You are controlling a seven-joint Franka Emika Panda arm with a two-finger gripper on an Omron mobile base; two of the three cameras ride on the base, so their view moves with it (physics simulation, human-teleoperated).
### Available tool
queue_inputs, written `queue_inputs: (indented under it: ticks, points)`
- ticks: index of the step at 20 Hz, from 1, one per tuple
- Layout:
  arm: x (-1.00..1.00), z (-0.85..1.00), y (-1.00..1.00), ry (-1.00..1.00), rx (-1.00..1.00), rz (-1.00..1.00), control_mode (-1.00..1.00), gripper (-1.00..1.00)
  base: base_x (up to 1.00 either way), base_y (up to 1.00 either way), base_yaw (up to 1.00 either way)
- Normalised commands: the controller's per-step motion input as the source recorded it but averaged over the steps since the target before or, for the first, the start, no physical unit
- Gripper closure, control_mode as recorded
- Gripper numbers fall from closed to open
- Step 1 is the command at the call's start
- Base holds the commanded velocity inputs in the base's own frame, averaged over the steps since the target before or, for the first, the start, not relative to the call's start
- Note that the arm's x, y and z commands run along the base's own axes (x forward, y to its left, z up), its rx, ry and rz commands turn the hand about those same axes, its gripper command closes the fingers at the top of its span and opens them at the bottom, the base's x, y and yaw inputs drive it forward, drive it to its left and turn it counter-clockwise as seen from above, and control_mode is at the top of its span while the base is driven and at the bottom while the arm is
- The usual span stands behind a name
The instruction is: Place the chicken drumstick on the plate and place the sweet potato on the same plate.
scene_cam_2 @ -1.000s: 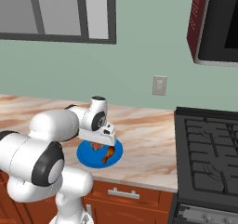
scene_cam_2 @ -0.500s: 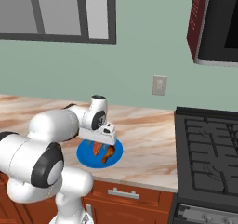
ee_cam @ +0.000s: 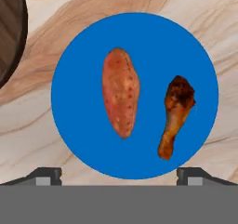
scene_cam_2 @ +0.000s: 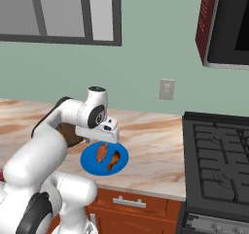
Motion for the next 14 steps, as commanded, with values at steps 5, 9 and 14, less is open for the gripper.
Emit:
queue_inputs:
  ticks: [5, 9, 14]
  points:
    - [-0.96, 0.79, 0.14, -0.22, -0.04, 0.00, -1.00, -1.00, 0.00, 0.00, 0.00]
    - [-0.85, 0.77, 0.35, -0.13, 0.00, 0.00, -1.00, -1.00, 0.00, 0.00, 0.00]
    - [-0.49, 0.69, 0.40, -0.18, -0.05, 0.00, -1.00, -1.00, 0.00, 0.00, 0.00]
